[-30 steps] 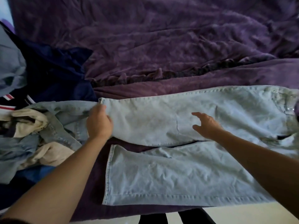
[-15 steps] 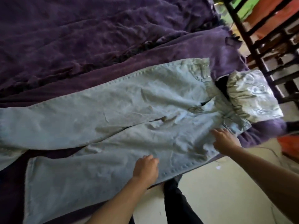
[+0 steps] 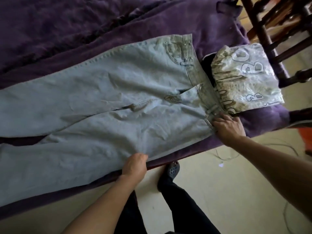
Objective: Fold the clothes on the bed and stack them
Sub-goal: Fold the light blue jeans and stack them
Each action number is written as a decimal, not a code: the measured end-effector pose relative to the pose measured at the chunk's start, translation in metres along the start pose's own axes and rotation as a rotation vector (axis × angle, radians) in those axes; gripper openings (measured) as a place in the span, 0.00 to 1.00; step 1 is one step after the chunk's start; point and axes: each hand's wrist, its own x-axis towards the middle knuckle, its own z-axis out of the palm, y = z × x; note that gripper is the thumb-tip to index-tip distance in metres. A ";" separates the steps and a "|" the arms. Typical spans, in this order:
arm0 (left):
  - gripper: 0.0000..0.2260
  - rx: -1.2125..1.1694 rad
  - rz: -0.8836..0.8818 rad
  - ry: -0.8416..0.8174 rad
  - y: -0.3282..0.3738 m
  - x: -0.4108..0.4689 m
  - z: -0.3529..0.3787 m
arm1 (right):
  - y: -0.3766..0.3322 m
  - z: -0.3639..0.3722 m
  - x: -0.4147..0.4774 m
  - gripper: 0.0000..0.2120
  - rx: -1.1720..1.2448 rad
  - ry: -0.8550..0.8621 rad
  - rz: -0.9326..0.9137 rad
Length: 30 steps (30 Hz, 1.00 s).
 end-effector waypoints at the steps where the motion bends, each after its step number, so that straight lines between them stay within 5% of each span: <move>1: 0.11 0.005 -0.017 -0.036 -0.001 -0.007 -0.004 | 0.001 -0.002 -0.008 0.14 -0.030 -0.045 -0.023; 5: 0.10 -0.038 -0.038 -0.022 -0.005 -0.025 -0.028 | 0.004 -0.033 -0.016 0.20 -0.175 -0.182 -0.075; 9: 0.07 -0.214 -0.080 0.243 -0.038 -0.022 -0.078 | 0.014 -0.091 0.025 0.15 -0.149 -0.127 -0.055; 12: 0.07 -0.434 -0.143 0.445 -0.078 -0.001 -0.128 | 0.010 -0.150 0.062 0.14 0.050 -0.007 -0.053; 17: 0.09 -0.443 -0.196 0.695 -0.135 0.056 -0.211 | -0.015 -0.215 0.142 0.10 0.267 0.217 -0.060; 23: 0.07 -0.381 -0.204 0.728 -0.168 0.155 -0.268 | -0.041 -0.215 0.244 0.13 0.393 0.212 0.126; 30: 0.06 -0.456 -0.330 0.649 -0.187 0.273 -0.245 | -0.048 -0.150 0.304 0.16 0.479 0.231 0.347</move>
